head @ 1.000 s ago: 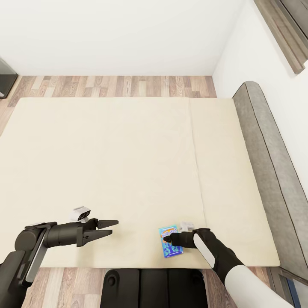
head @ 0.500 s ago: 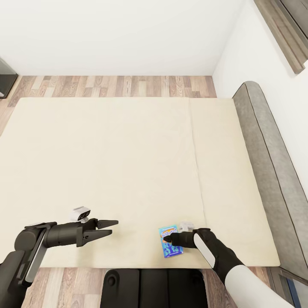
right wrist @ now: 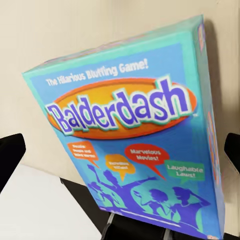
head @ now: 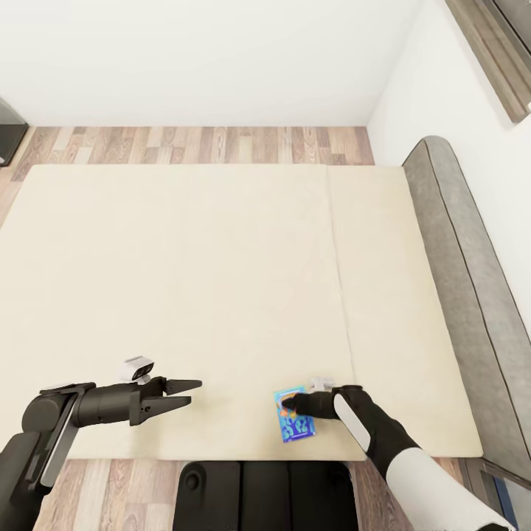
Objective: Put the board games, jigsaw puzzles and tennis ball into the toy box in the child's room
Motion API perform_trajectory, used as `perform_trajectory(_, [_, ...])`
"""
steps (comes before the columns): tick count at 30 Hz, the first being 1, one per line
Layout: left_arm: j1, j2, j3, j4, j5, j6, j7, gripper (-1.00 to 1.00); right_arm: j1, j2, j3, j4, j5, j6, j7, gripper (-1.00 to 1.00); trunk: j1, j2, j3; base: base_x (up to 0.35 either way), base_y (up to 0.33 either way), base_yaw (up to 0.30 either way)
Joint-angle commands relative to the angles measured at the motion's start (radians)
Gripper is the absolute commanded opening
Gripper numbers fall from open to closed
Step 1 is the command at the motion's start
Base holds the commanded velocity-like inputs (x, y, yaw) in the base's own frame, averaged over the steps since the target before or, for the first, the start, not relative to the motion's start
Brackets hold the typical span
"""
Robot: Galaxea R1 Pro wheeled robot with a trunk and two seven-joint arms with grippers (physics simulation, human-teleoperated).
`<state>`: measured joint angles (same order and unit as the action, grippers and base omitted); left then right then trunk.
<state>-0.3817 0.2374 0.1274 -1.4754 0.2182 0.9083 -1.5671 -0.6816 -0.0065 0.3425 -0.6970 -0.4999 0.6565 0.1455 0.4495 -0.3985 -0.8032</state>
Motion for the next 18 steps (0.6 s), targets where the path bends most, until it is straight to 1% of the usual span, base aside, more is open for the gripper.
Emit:
perform_trajectory(1, [0.0,0.0,0.0,0.0,0.0,0.011,-0.004,1.0,-0.003,-0.001,0.002,-0.001,0.004,0.003,0.003,1.0,0.0,-0.002,-0.002,0.0,0.0,0.0])
perform_trajectory(18, [0.0,0.002,0.0,0.0,0.0,0.011,-0.004,1.0,-0.015,0.0,0.001,-0.001,0.004,0.005,0.003,1.0,0.0,-0.002,-0.028,0.0,0.0,0.0])
